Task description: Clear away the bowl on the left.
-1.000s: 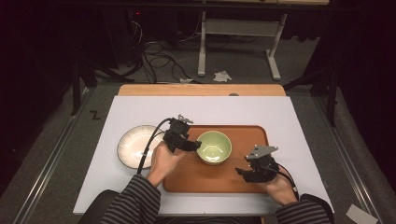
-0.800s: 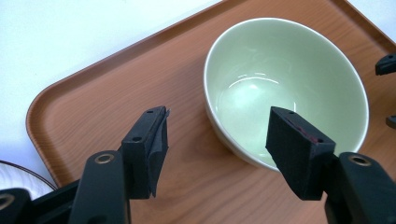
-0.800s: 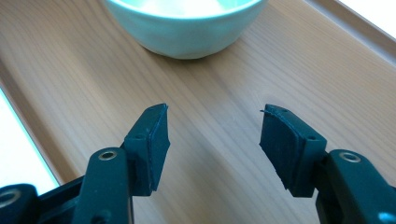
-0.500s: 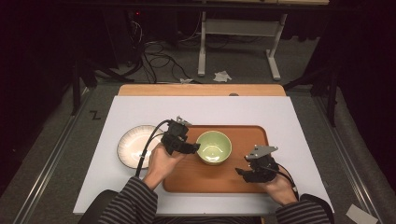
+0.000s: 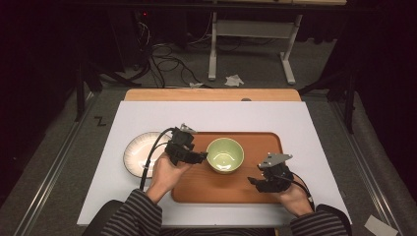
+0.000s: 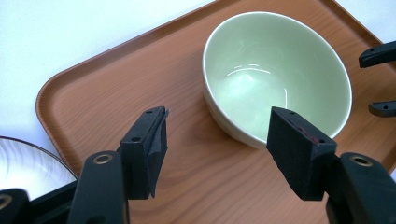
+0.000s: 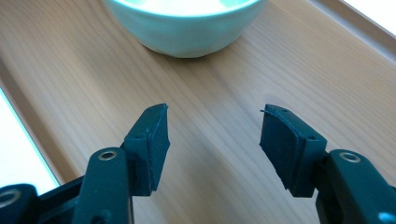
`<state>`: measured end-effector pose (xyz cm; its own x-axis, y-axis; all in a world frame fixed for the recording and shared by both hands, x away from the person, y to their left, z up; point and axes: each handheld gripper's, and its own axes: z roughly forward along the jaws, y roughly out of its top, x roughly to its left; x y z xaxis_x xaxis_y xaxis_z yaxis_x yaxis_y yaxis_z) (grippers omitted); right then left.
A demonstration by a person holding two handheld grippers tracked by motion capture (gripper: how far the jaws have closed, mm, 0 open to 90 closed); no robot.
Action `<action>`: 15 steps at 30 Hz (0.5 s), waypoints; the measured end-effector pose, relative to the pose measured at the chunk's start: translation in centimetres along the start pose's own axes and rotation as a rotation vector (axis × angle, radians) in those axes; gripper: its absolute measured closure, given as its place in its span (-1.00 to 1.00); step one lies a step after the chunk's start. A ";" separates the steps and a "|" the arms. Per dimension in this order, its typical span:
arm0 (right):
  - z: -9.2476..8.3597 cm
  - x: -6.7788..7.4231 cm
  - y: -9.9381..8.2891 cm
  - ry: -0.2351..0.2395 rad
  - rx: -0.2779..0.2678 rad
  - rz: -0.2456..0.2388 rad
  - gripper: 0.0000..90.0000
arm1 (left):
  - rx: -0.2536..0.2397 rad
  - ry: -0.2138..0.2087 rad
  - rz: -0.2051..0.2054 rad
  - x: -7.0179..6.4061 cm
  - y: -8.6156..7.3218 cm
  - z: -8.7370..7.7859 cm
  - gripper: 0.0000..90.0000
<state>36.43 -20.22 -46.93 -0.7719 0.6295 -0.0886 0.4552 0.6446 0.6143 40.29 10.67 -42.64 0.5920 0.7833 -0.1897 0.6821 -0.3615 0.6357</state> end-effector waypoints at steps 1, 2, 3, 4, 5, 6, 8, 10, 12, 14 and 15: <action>0.0 0.0 0.0 0.000 0.000 0.000 -0.03 | 0.000 0.000 0.000 0.0 0.0 0.0 -0.15; 0.0 0.0 0.0 0.002 0.000 0.001 -0.03 | 0.001 0.004 -0.001 0.0 -0.1 -0.1 -0.15; 0.0 0.0 0.0 0.002 0.000 0.002 -0.03 | 0.000 0.002 -0.002 0.0 -0.2 -0.1 -0.15; 0.0 0.0 0.0 0.003 0.000 0.001 -0.03 | -0.001 0.003 -0.003 0.0 -0.2 -0.2 -0.15; 0.0 0.0 0.0 0.003 0.000 0.001 -0.03 | -0.001 0.003 -0.003 0.0 -0.2 -0.2 -0.15; 0.0 0.0 0.0 0.003 0.000 0.001 -0.03 | 0.001 0.005 -0.002 0.1 -0.3 -0.3 -0.15; 0.0 0.0 0.0 0.005 0.001 0.001 -0.03 | 0.001 0.003 -0.003 0.1 -0.4 -0.3 -0.15; 0.0 0.0 0.0 0.004 0.004 -0.001 -0.03 | 0.000 0.004 -0.001 0.1 -0.5 -0.5 -0.15; 0.0 0.0 0.0 0.004 0.004 -0.002 -0.03 | 0.000 0.006 -0.001 0.1 -0.6 -0.6 -0.15; 0.0 0.0 0.0 0.005 0.001 -0.004 -0.03 | -0.003 0.004 -0.004 0.2 -0.7 -0.7 -0.15; 0.0 0.0 0.0 0.005 0.000 0.002 -0.03 | -0.003 0.004 -0.004 0.2 -0.7 -0.7 -0.15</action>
<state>36.42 -20.18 -46.96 -0.7731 0.6288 -0.0839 0.4566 0.6433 0.6145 39.63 11.38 -42.61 0.5873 0.7869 -0.1892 0.6832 -0.3567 0.6373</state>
